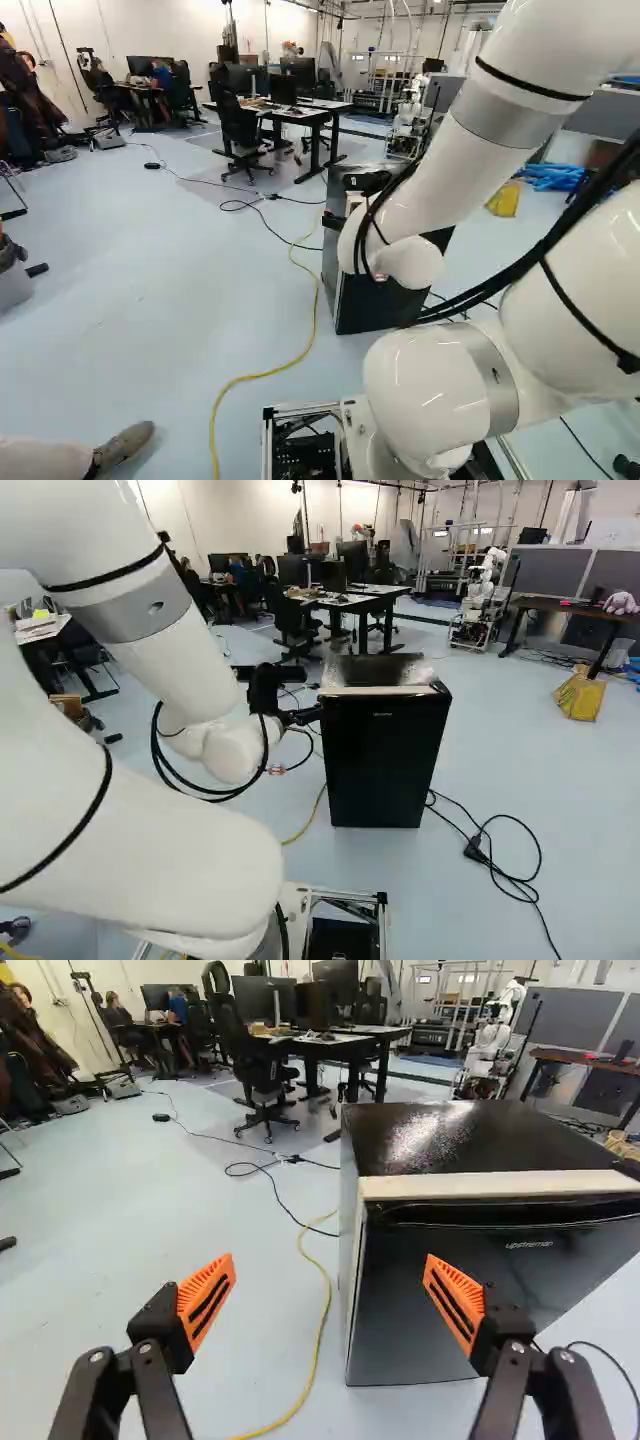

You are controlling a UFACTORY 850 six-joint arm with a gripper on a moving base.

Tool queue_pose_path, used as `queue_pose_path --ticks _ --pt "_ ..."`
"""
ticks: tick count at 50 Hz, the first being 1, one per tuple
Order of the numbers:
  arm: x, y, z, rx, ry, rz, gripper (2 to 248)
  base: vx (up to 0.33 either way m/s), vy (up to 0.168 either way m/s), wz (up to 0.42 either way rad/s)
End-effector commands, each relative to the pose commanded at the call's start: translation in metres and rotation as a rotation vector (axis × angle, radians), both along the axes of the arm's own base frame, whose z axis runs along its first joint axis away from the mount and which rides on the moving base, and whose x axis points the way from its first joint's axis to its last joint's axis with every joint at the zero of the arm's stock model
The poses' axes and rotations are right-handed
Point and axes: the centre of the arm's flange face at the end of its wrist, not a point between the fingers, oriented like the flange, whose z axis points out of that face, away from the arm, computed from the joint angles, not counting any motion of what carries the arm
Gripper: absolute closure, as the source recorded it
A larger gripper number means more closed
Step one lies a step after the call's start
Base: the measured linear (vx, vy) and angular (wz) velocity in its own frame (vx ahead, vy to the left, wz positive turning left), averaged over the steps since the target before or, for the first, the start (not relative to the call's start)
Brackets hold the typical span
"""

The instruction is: Grab a drink from the fridge

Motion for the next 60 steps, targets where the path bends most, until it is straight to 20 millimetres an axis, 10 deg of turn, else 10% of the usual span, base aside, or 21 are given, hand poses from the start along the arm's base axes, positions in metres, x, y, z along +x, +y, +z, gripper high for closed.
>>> queue_pose_path --ticks 60 --pt "0.06 0.023 -0.037 0.044 -0.014 -0.182 3 0.0 0.0 0.0"
